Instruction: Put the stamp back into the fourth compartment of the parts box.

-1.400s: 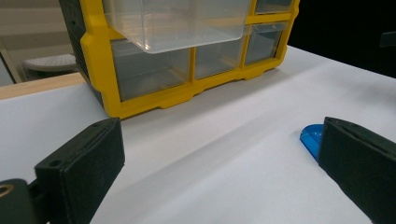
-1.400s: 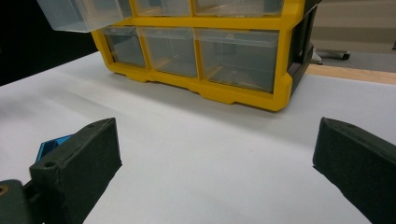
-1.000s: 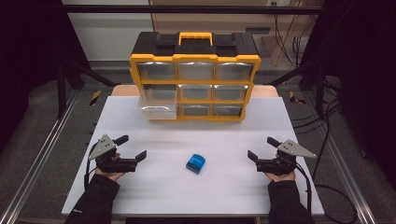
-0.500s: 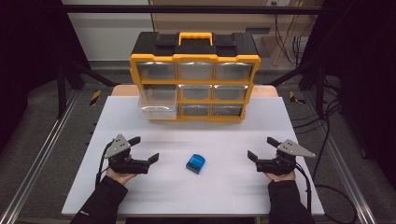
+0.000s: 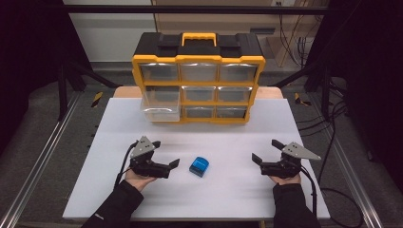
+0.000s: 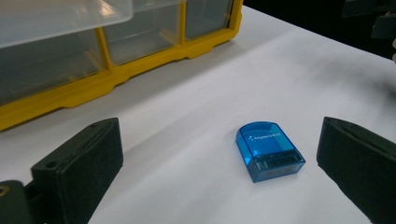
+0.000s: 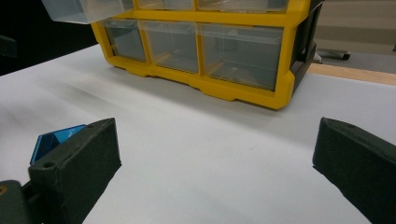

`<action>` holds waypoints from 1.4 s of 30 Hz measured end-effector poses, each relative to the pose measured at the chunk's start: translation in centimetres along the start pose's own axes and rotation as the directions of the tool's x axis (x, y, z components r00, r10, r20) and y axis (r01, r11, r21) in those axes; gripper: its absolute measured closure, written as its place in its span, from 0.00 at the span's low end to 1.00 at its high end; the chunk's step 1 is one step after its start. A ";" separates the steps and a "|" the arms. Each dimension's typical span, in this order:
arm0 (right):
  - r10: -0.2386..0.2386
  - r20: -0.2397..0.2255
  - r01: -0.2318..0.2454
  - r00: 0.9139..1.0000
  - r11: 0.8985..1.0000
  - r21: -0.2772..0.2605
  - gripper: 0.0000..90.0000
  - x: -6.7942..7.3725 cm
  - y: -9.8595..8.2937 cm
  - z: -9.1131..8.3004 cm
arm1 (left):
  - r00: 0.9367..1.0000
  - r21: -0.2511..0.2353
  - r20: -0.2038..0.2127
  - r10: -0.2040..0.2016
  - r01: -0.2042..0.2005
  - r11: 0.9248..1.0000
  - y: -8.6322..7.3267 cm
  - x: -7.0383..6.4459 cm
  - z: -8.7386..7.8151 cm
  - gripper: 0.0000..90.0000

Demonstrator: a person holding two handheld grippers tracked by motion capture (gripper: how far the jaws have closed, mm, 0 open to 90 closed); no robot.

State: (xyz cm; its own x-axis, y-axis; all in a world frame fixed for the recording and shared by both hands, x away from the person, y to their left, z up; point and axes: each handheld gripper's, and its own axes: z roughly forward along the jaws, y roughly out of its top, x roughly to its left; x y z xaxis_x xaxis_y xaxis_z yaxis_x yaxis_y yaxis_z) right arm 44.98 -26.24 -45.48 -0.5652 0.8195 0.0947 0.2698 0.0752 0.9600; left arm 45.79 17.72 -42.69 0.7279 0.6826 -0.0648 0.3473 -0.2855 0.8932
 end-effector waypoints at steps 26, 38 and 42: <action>0.003 -0.002 -0.003 1.000 1.000 -0.001 0.01 0.0 0.0 0.0 | 0.999 0.162 0.037 0.023 -0.029 0.986 0.6 -3.9 6.5 0.01; 0.005 -0.003 -0.005 1.000 1.000 0.002 0.01 0.0 0.0 0.0 | 1.000 0.291 0.023 0.013 -0.019 0.957 -0.6 -4.7 8.7 0.05; 0.001 -0.004 -0.001 1.000 1.000 0.006 0.01 0.0 0.0 0.1 | 1.000 0.317 0.022 -0.019 0.011 0.948 -0.8 -4.8 9.0 0.11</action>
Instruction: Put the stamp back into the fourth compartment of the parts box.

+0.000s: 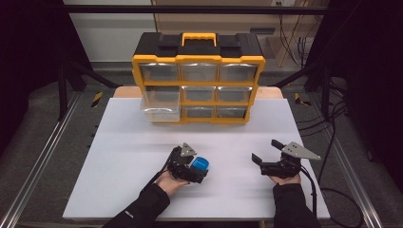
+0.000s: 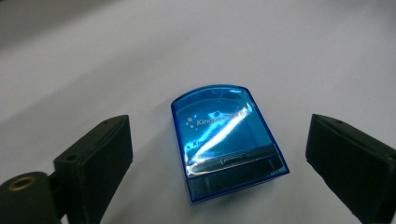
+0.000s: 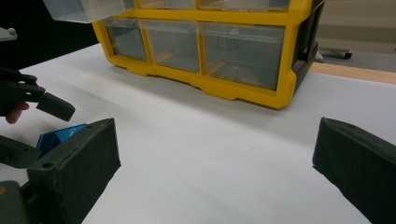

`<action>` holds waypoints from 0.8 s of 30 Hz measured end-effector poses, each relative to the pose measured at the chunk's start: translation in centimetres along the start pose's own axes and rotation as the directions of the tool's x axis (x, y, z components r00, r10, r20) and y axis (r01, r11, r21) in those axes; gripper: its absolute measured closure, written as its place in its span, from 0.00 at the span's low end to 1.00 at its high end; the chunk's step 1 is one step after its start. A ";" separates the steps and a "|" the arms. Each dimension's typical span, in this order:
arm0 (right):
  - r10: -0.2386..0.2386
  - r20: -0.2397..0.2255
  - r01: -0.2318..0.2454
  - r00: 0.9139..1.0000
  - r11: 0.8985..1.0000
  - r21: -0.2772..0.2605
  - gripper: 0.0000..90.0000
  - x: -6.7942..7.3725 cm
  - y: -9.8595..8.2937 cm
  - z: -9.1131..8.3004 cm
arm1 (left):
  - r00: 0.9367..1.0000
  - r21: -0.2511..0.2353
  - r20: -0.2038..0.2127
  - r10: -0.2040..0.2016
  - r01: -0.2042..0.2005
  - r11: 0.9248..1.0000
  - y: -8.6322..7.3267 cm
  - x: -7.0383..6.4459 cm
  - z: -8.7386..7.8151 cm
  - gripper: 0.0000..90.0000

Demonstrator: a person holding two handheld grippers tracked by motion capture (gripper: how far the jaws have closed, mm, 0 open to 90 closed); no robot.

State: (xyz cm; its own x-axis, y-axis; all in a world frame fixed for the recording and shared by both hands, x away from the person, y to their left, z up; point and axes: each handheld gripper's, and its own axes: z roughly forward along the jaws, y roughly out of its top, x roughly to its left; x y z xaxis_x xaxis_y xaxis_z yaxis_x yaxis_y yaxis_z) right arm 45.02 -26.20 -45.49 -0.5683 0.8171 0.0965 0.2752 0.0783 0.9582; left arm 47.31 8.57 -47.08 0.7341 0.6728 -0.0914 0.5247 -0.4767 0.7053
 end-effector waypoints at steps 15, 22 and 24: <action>-0.006 -0.001 0.006 1.000 1.000 0.009 0.01 0.0 -0.1 0.1 | 0.998 0.046 -0.060 0.012 -0.009 0.999 0.0 -1.1 0.8 0.36; -0.002 -0.003 0.002 1.000 1.000 0.014 0.01 0.1 -0.1 0.2 | 0.997 0.065 -0.072 0.006 -0.001 0.998 0.2 -1.3 1.0 0.41; -0.002 -0.004 0.002 1.000 1.000 0.014 0.01 0.1 -0.1 0.2 | 0.997 0.074 -0.074 0.012 -0.007 0.997 0.3 -1.4 1.0 0.42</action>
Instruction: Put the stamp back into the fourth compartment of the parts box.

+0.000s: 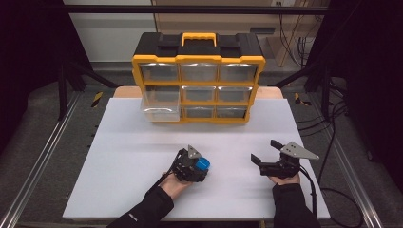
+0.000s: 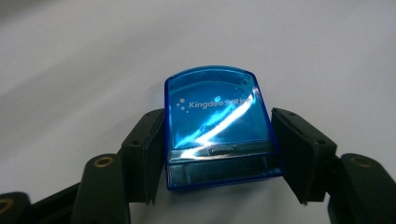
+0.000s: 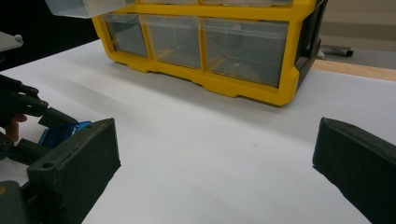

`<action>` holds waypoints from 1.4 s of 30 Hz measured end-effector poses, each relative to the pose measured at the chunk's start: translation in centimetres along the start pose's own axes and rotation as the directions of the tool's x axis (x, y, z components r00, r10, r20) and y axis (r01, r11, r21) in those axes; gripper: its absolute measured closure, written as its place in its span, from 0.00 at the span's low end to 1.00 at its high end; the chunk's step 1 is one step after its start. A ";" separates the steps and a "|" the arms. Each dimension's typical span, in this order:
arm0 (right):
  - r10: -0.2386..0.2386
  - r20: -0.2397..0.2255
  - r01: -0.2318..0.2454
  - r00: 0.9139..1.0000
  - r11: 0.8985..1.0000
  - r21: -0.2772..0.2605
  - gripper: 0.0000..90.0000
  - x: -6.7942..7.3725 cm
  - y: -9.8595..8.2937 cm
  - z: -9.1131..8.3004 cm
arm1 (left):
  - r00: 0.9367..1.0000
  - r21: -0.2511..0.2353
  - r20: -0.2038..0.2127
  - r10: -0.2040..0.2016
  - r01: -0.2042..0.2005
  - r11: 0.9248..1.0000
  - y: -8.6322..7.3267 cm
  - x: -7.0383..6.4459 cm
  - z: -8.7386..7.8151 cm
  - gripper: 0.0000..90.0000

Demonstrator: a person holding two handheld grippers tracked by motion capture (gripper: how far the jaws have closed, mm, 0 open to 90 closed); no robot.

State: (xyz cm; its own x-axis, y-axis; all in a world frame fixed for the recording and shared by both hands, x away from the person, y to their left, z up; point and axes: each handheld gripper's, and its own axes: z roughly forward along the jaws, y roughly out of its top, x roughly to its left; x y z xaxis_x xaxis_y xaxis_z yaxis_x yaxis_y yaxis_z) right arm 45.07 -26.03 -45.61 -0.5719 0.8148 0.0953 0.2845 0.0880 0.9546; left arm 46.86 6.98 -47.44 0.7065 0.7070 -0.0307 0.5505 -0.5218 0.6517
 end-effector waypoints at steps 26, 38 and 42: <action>0.000 -0.002 0.000 1.000 1.000 -0.002 0.01 0.0 0.0 0.0 | 0.999 -0.020 0.023 0.025 -0.025 0.999 0.6 0.1 -1.2 0.45; 0.005 -0.004 -0.005 1.000 1.000 0.002 0.01 0.0 0.0 0.0 | 0.999 -0.060 0.041 0.003 0.000 0.998 1.1 1.2 -3.3 0.45; 0.004 -0.006 -0.004 1.000 1.000 0.003 0.01 0.0 0.0 0.0 | 0.999 -0.079 0.050 -0.004 0.008 0.997 1.4 1.5 -4.2 0.45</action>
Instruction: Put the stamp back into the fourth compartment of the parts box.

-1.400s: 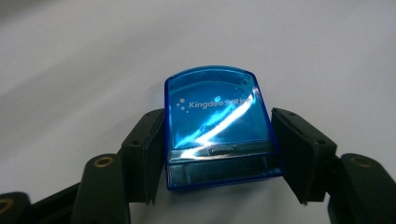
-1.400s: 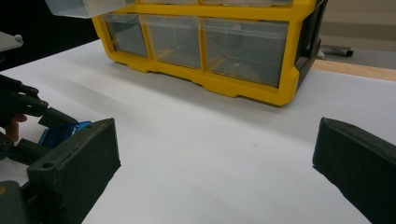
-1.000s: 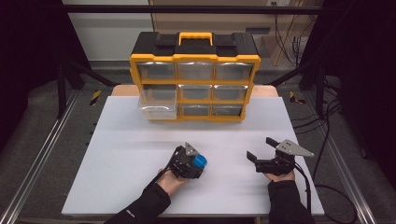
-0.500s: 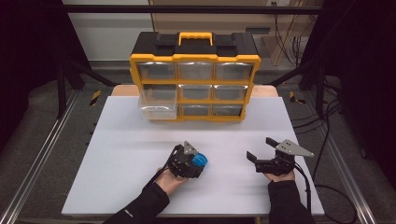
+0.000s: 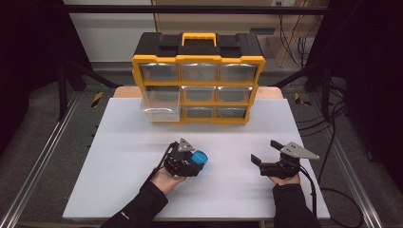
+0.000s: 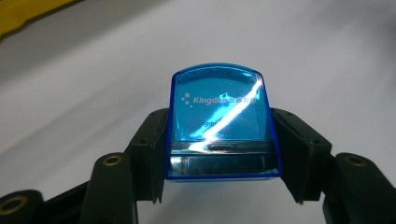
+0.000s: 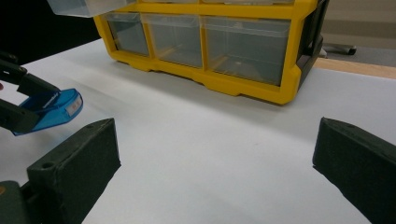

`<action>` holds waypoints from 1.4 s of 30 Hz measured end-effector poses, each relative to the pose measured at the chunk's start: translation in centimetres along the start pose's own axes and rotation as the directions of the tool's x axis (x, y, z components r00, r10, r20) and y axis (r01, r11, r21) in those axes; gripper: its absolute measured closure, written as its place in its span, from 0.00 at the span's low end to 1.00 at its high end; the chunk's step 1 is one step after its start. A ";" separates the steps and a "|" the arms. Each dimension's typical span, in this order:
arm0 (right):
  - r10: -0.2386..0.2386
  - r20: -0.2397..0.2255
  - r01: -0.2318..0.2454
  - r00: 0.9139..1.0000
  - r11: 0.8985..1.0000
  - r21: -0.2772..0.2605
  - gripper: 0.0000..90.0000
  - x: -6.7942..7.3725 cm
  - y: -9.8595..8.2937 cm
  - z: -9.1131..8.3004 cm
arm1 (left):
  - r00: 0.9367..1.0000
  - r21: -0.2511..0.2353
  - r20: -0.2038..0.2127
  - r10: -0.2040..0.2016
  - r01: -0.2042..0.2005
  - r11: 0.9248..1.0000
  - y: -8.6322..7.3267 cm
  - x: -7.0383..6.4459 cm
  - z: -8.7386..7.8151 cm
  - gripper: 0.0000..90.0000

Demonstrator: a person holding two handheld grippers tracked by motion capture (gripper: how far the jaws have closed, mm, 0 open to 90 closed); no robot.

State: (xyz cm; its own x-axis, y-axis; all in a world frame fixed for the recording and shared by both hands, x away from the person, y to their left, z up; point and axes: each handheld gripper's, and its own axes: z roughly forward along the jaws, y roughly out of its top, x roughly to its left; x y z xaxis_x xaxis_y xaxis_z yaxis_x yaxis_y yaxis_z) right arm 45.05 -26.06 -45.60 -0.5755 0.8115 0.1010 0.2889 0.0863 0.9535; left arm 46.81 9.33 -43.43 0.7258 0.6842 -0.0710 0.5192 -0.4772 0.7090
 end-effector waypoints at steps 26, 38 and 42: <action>-0.008 0.006 0.008 1.000 1.000 0.007 0.01 -0.1 0.0 0.1 | 1.000 -0.078 -0.001 -0.027 0.026 0.997 1.4 2.7 -5.2 0.45; -0.006 0.005 0.006 1.000 1.000 0.010 0.01 -0.1 0.0 0.1 | 0.999 -0.110 0.006 -0.054 0.054 0.992 1.8 4.1 -7.8 0.45; -0.004 0.003 0.004 1.000 1.000 0.010 0.01 -0.1 0.0 0.1 | 0.998 -0.138 0.000 -0.059 0.059 0.989 2.0 4.6 -9.1 0.45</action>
State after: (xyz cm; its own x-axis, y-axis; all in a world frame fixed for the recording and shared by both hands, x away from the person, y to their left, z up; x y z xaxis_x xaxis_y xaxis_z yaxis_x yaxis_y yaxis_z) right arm 45.17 -26.05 -45.68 -0.5743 0.8129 0.0965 0.2941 0.0949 0.9510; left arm 47.09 16.54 -35.96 0.6938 0.7112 -0.1132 0.4939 -0.3555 0.7935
